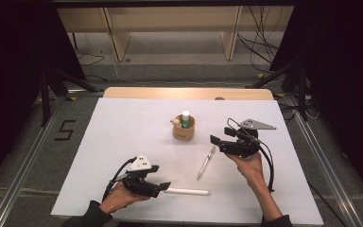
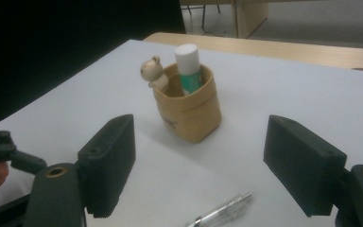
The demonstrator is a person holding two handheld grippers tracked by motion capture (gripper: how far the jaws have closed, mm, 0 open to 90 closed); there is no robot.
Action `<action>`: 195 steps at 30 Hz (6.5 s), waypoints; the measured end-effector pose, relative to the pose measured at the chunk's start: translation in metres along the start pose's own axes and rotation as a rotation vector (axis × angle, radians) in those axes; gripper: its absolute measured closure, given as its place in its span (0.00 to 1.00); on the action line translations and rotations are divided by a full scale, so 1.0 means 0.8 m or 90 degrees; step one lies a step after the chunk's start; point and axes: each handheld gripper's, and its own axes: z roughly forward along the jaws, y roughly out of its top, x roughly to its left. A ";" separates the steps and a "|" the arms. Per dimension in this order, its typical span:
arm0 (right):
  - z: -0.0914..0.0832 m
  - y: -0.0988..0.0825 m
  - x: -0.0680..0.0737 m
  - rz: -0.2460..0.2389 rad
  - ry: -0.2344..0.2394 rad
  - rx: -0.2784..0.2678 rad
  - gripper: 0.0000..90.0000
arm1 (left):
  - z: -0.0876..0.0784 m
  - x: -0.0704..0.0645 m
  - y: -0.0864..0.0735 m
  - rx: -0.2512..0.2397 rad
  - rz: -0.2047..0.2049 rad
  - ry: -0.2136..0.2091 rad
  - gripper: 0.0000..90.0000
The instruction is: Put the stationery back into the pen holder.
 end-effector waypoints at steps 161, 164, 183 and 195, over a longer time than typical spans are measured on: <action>-0.038 -0.089 0.063 0.066 0.153 -0.006 0.31 | 0.027 -0.027 0.050 -0.054 0.091 -0.055 0.86; -0.029 -0.085 0.066 0.074 0.166 -0.009 0.32 | 0.023 -0.024 0.049 -0.068 0.074 -0.050 0.86; 0.010 -0.066 0.060 0.177 0.239 -0.034 0.57 | 0.020 -0.034 0.042 -0.106 0.061 -0.042 0.86; 0.022 -0.065 0.061 0.207 0.258 -0.029 0.73 | 0.020 -0.036 0.040 -0.116 0.056 -0.043 0.86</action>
